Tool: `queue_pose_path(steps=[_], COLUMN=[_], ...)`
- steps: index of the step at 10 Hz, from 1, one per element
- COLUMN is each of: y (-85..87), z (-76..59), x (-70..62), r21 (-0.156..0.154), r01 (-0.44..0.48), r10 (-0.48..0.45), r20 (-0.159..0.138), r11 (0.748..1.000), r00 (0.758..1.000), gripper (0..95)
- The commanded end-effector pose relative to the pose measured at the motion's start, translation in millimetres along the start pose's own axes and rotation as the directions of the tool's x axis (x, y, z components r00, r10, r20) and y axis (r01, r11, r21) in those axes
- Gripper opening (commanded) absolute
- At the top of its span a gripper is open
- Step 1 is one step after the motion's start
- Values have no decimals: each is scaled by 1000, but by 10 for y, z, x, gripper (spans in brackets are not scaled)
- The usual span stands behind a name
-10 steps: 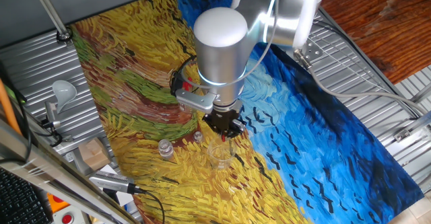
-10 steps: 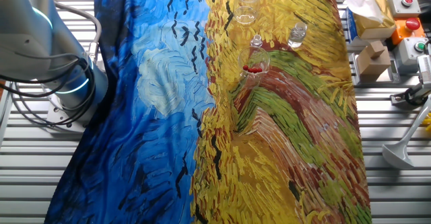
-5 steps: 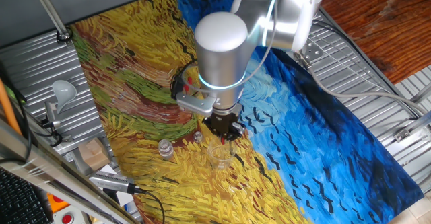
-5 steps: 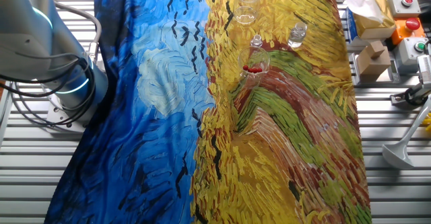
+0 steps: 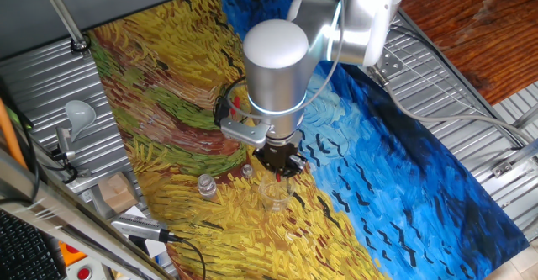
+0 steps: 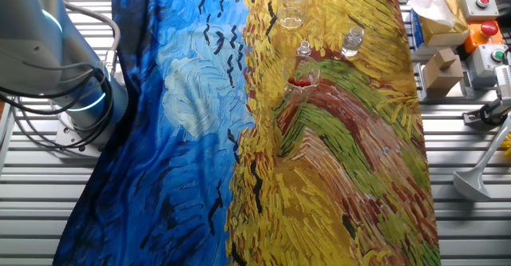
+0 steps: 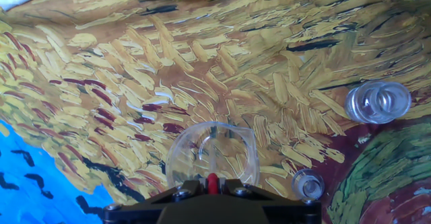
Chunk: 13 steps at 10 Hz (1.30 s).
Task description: Transfer liquid using a dropper
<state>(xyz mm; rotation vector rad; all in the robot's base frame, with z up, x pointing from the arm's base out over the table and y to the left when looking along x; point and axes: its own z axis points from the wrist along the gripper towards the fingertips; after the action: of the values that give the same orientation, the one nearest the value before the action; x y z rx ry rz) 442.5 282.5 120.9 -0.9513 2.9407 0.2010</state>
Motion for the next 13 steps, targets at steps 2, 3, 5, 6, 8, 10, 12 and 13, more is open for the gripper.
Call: queue_pose_path(steps=[2, 3, 5, 6, 8, 10, 12, 13], y=[11, 15, 19, 22, 22, 22, 22, 22], z=[26, 33, 48, 57, 66, 66, 66, 66], x=[-22, -25, -22, -21, -22, -22, -22, -22], r21=[3, 3, 2, 1, 2, -5, -7, -8], r01=[-5, -5, -3, -3, -7, -4, 4, 6], r10=[5, 5, 3, 3, 7, 4, -4, -6], r20=[0, 0, 1, 3, 2, 7, 12, 15], r11=[1000, 1000, 1000, 1000, 1000, 1000, 1000, 1000], r00=[1000, 1000, 1000, 1000, 1000, 1000, 1000, 1000], gripper=[0, 0, 0, 0, 0, 0, 190, 190])
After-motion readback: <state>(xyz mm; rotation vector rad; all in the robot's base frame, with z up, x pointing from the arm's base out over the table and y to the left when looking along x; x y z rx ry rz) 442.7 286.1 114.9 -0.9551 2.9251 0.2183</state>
